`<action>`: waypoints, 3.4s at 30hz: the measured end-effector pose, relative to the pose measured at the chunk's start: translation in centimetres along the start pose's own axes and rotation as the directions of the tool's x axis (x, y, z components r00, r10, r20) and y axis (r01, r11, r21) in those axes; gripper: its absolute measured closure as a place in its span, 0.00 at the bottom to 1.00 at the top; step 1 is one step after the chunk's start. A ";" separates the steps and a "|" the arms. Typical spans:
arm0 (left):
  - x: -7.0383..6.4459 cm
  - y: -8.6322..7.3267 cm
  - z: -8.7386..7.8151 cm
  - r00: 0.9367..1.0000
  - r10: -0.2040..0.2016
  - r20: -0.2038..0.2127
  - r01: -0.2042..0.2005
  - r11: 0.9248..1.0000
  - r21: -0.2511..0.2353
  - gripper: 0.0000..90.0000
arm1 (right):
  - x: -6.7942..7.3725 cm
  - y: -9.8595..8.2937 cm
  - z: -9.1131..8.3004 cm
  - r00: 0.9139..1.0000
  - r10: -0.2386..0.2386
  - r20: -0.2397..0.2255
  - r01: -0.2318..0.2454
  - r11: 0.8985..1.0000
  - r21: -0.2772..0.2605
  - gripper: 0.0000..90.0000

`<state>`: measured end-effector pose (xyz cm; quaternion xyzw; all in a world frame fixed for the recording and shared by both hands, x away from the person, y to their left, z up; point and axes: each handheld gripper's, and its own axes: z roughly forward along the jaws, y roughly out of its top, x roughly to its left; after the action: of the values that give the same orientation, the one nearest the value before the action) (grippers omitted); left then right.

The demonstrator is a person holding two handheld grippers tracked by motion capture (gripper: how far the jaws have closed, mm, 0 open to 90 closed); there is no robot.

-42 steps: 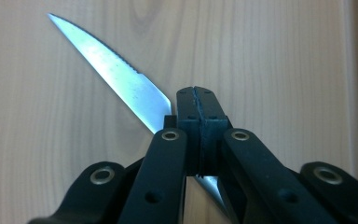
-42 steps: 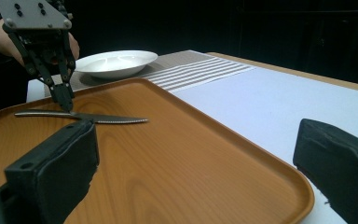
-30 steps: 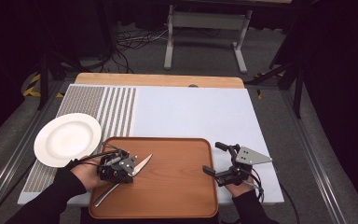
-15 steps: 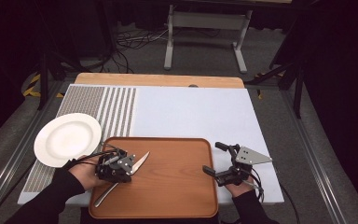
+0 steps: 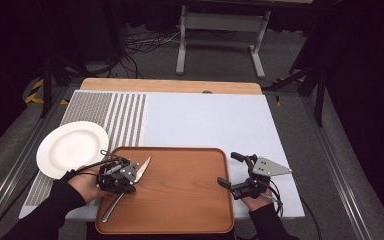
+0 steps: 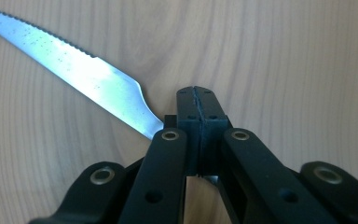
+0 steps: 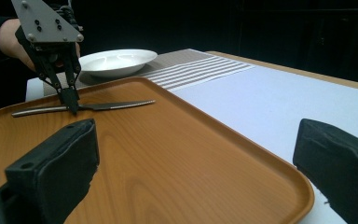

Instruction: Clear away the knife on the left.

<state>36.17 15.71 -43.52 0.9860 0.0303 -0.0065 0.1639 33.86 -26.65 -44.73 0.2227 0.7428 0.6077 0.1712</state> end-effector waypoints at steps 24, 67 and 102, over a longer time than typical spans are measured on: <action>0.4 -2.1 -0.6 0.996 -0.084 -0.026 0.084 0.996 -0.003 1.00 | 0.0 0.0 0.0 1.000 0.001 0.000 -0.001 1.000 0.001 0.01; -0.7 -4.8 -3.6 0.960 -0.257 -0.108 0.198 0.902 -0.383 0.25 | -0.1 0.0 0.0 1.000 0.004 0.005 -0.004 1.000 -0.003 0.01; -3.2 -12.5 -1.4 0.846 -0.522 -0.108 0.172 0.460 -0.871 0.00 | 0.0 0.0 -0.2 1.000 -0.004 0.011 0.004 1.000 -0.006 0.01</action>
<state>32.18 27.74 -46.19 0.7395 0.2636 0.1560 0.5994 33.76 -26.77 -44.70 0.2242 0.7403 0.6086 0.1772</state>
